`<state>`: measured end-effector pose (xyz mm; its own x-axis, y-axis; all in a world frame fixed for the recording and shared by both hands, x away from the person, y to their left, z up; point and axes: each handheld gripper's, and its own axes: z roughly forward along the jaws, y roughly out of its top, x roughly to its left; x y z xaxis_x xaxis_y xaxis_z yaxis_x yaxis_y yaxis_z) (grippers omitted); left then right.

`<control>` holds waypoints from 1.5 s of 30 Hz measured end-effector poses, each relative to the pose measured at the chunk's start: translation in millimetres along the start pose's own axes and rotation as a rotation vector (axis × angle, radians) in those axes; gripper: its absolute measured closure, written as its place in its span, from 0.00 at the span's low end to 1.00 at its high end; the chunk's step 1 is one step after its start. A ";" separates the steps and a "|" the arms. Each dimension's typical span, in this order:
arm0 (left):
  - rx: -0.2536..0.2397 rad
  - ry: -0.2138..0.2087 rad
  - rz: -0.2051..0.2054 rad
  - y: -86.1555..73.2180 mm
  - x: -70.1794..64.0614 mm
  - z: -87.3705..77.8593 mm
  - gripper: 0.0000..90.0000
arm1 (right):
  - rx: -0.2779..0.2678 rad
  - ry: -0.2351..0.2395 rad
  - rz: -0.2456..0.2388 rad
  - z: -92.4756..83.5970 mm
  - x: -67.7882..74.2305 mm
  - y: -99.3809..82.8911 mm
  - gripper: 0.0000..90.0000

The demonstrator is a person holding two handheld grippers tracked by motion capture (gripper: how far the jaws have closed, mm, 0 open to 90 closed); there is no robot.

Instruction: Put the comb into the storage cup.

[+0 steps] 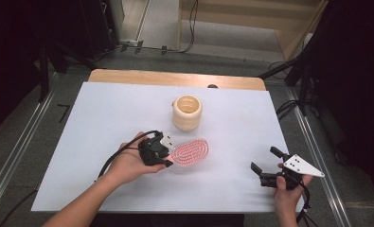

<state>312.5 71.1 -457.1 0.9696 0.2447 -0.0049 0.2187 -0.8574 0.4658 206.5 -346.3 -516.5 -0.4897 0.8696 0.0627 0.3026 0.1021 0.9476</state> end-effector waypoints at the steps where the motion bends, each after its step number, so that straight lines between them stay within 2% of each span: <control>1: -0.014 0.000 -0.003 -1.1 0.1 -0.8 0.78 | 0.000 0.000 0.000 0.0 -0.1 0.0 0.00; 16: -0.176 0.049 -0.047 -18.8 -0.3 -16.4 0.78 | -0.014 -0.021 0.002 -3.2 0.6 1.6 0.00; 19: -0.214 0.072 -0.053 -22.4 -1.1 -20.6 0.78 | -0.020 -0.025 0.012 -4.8 0.4 2.5 0.00; 21: -0.234 0.065 -0.066 -24.1 -1.0 -22.3 0.78 | -0.024 -0.025 0.018 -6.0 -0.1 3.0 0.00; 23: -0.248 0.083 -0.066 -25.9 -2.4 -24.2 0.78 | -0.028 -0.024 0.021 -7.0 -0.4 3.7 0.00; 25: -0.267 0.085 -0.076 -27.1 -3.6 -24.4 0.78 | -0.031 -0.024 0.023 -7.8 -0.6 4.3 0.00; 27: -0.280 0.081 -0.084 -28.4 -4.1 -25.5 0.78 | -0.033 -0.015 0.034 -8.0 0.1 5.5 0.00; 28: -0.288 0.093 -0.088 -28.9 -4.8 -25.7 0.78 | -0.035 0.000 0.042 -7.5 0.4 6.5 0.00; 30: -0.296 0.098 -0.103 -30.1 -4.1 -26.8 0.78 | -0.039 0.004 0.041 -7.2 1.9 8.5 0.00; 31: -0.305 0.115 -0.103 -31.1 -4.3 -27.5 0.78 | -0.042 0.008 0.043 -7.1 3.1 9.9 0.00; 32: -0.320 0.111 -0.117 -31.8 -4.3 -27.5 0.78 | -0.047 0.017 0.043 -7.3 4.2 11.9 0.00; 39: -0.345 0.115 -0.122 -33.2 -4.8 -29.4 0.78 | -0.068 0.048 0.057 -6.2 10.8 25.8 0.00; 45: -0.376 0.116 -0.127 -32.2 -6.6 -33.3 0.78 | -0.057 0.082 0.053 0.5 14.6 40.8 0.00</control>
<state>295.5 112.2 -442.6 0.9139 0.4059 0.0068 0.2595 -0.5970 0.7591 212.1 -329.2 -477.0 -0.5405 0.8303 0.1360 0.2834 0.0274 0.9586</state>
